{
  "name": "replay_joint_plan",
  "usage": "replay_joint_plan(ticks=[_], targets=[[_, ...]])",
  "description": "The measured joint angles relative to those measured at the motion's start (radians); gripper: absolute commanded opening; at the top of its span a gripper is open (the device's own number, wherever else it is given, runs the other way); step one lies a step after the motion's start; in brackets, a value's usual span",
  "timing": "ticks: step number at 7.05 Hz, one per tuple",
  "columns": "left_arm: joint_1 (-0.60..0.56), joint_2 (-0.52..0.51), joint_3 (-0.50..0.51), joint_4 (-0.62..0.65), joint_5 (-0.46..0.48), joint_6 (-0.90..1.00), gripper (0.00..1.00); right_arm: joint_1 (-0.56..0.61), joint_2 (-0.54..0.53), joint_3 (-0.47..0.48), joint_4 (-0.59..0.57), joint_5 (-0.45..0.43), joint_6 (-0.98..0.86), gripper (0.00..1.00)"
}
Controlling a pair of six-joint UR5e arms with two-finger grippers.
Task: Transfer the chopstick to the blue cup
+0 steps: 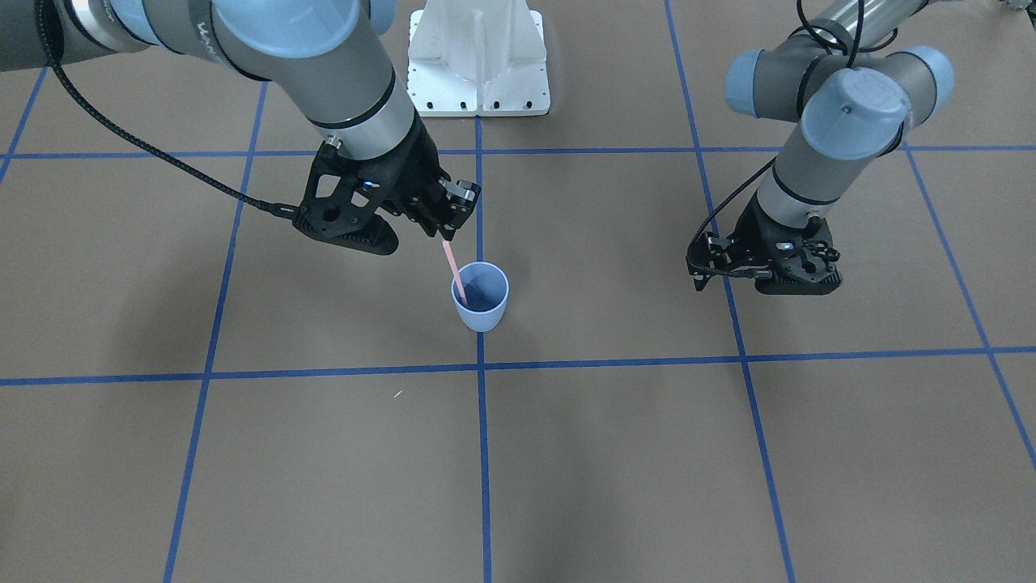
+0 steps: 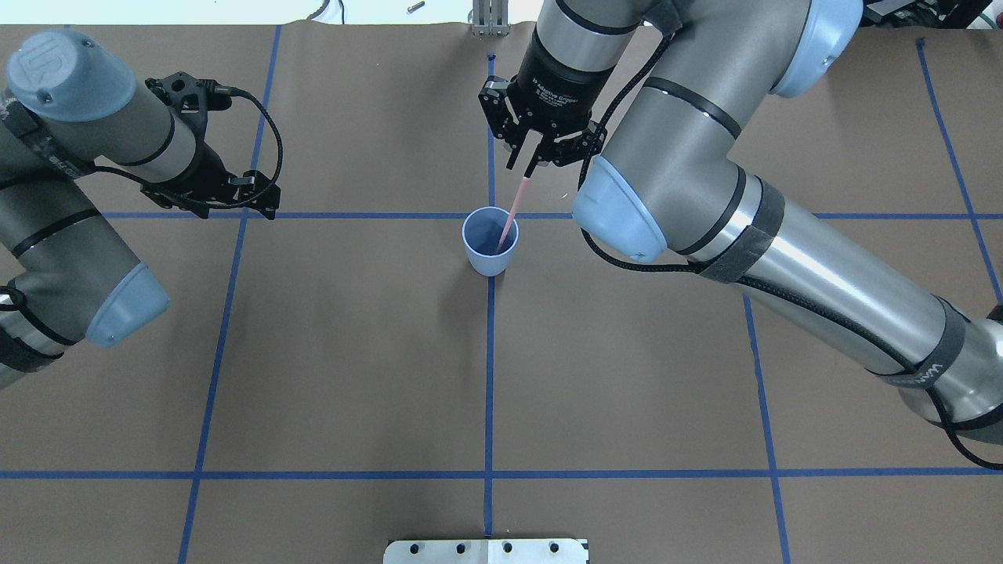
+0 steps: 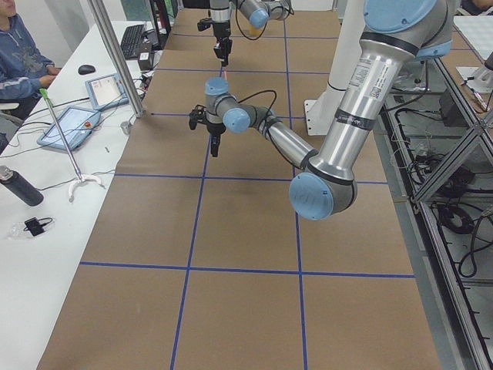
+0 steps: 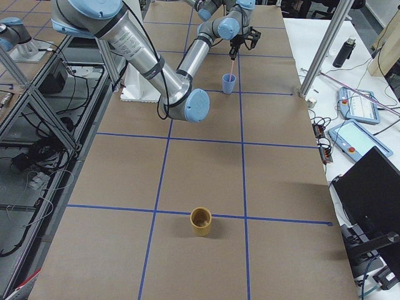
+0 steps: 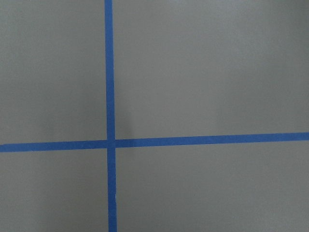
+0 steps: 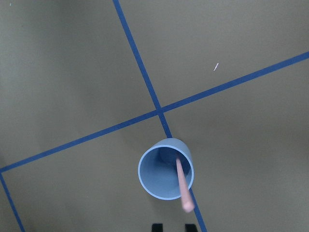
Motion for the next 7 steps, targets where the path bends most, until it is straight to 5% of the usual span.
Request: replay_joint_plan(ticks=[2,7], targets=[[0.000,-0.003,0.003,-0.003,0.000,-0.005,0.97,-0.001,-0.035,0.047,-0.001,-0.008,-0.002,1.00],[-0.115,0.066,-0.032,0.003,-0.061,0.154,0.97,0.219,-0.455,0.255,0.003,0.007,-0.401,1.00]])
